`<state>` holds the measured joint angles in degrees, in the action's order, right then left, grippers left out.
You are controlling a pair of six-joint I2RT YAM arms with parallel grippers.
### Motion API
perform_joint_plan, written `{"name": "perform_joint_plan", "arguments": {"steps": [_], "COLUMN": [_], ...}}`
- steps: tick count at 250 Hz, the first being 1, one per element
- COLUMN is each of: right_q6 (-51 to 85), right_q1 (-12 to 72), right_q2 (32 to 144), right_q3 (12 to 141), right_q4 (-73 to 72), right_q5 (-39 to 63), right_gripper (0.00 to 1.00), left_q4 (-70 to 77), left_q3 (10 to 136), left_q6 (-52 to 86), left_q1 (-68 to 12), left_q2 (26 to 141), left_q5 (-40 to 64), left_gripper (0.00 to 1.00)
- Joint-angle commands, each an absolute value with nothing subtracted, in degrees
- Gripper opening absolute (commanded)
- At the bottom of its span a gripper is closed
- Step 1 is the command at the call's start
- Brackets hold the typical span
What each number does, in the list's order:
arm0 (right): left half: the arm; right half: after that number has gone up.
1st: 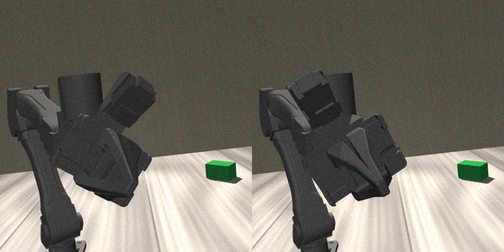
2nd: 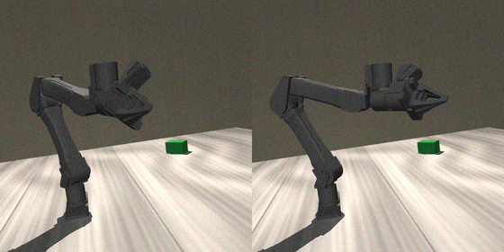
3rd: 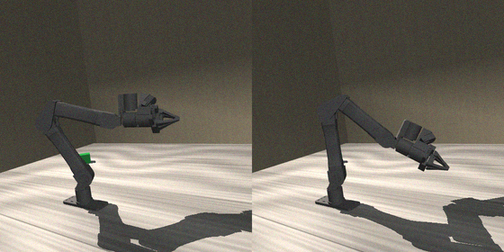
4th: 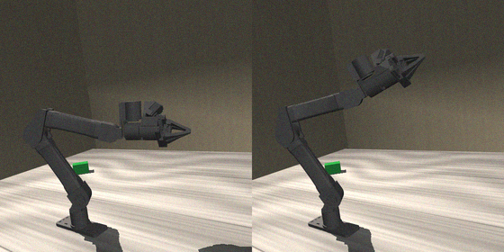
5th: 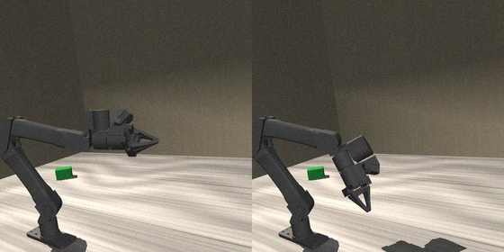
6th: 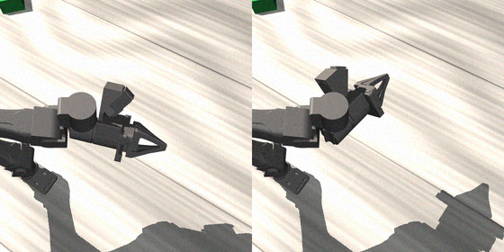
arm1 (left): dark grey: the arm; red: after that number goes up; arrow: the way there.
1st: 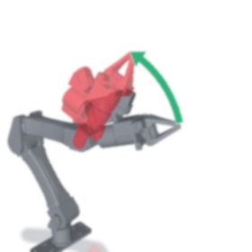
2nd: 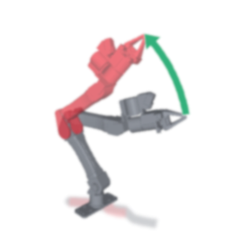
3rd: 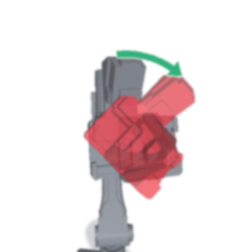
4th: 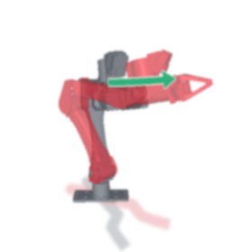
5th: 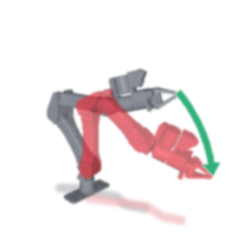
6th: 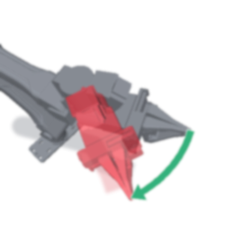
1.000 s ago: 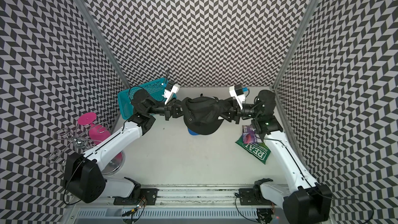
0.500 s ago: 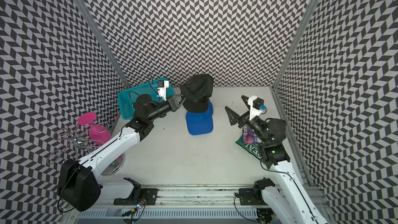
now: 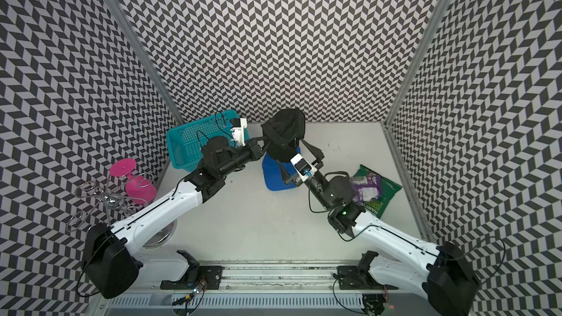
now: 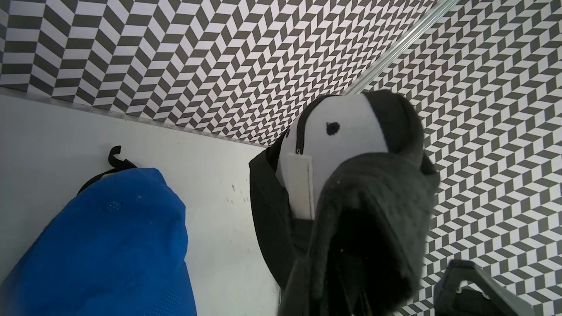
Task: Turn the baseball cap inside out
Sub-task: Turn over the baseball cap.
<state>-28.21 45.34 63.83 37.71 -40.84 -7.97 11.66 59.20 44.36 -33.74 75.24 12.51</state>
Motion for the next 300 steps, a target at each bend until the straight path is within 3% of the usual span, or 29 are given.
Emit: {"name": "perform_joint_plan", "arguments": {"steps": [1, 108, 171, 224, 300], "right_q6": [-33.0, -47.2, -52.1, -52.9, -49.5], "right_q1": [45.8, 45.8, 45.6, 45.6, 45.7], "right_q2": [66.3, 73.7, 79.0, 79.8, 81.8], "right_q3": [41.3, 41.2, 44.5, 46.5, 49.5], "right_q4": [-44.1, -48.2, -63.0, -68.8, -60.9], "right_q5": [-14.3, -22.6, -31.0, -29.3, -25.1], "right_gripper": [1.0, 1.0, 1.0, 1.0, 1.0], "left_q4": [10.9, 9.4, 4.9, 0.5, -9.7], "left_q3": [62.0, 61.7, 63.2, 62.7, 67.7], "left_q6": [42.7, 41.4, 39.1, 36.6, 23.7], "left_q1": [-34.3, -34.3, -34.4, -34.8, -37.2], "left_q2": [74.2, 72.2, 73.1, 72.8, 74.7], "left_q5": [11.8, 15.0, 17.5, 14.2, 12.3], "left_gripper": [0.0, 0.0, 0.0, 0.0, 0.0]}}
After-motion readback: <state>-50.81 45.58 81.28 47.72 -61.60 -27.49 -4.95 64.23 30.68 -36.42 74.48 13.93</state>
